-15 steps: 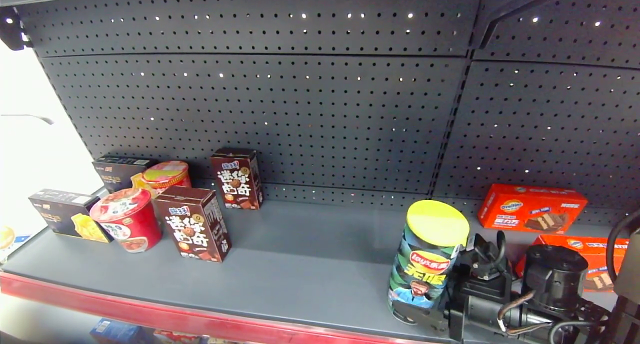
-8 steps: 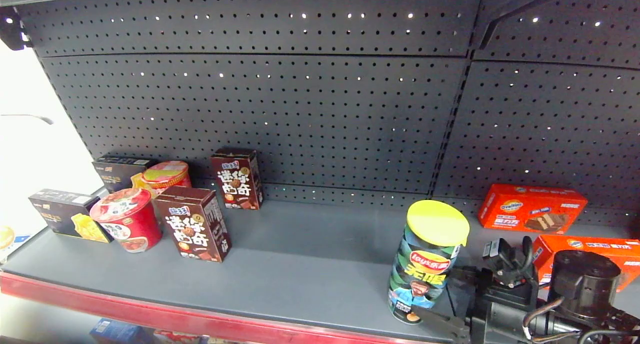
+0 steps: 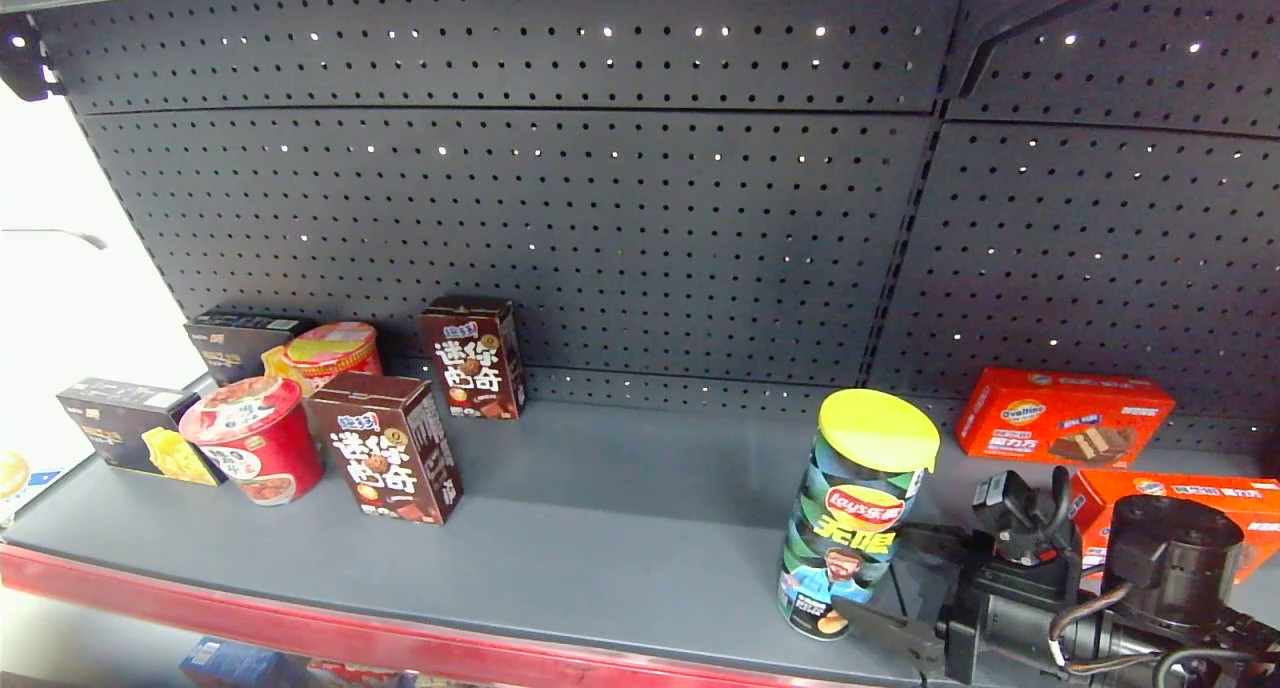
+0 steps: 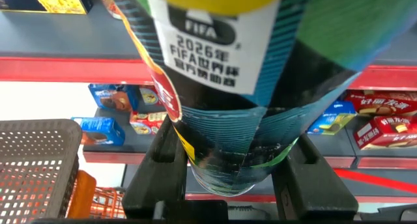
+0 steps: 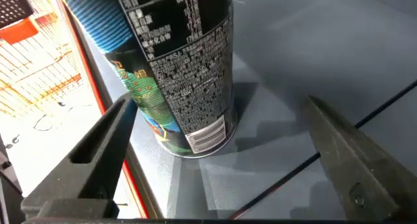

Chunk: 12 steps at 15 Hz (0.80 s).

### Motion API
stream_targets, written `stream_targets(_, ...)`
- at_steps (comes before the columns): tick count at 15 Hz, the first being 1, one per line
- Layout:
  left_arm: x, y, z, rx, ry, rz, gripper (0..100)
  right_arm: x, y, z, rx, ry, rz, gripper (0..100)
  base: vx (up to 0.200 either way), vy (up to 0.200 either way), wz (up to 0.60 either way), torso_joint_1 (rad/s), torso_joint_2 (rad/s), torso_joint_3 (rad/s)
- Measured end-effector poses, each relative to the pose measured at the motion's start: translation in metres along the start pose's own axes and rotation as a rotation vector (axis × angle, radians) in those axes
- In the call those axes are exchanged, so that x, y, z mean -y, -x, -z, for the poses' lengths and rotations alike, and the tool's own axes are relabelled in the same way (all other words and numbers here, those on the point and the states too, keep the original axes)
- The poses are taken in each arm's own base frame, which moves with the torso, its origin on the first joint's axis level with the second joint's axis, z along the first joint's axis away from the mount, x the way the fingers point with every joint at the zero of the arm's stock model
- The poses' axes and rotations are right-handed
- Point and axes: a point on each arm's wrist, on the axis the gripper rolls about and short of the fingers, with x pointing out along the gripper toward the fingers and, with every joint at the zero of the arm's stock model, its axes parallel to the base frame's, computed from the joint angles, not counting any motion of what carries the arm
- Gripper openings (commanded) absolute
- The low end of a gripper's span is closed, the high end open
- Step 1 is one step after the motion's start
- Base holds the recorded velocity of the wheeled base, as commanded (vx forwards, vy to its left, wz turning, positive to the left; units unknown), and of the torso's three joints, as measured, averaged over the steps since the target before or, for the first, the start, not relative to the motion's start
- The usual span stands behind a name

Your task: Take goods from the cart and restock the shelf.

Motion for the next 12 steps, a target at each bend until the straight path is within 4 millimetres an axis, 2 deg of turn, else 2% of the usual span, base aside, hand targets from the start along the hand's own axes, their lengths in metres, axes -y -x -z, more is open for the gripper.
stream_targets(3,0.000,0.001,0.000,0.006,0.000,-0.002,0,-0.004,0.003,-0.001,-0.002,0.002,-0.008,100,0.000,0.000,0.00,0.000,0.00,0.000)
stream_targets(5,0.000,0.001,0.001,0.007,0.000,-0.001,0,-0.013,0.015,-0.003,0.002,0.008,-0.015,100,0.000,0.000,0.00,0.000,0.00,0.000)
stream_targets(12,0.000,0.001,0.001,0.010,-0.003,0.001,0,-0.039,0.060,-0.040,0.130,0.091,-0.011,100,0.000,0.000,0.00,0.000,0.00,0.000)
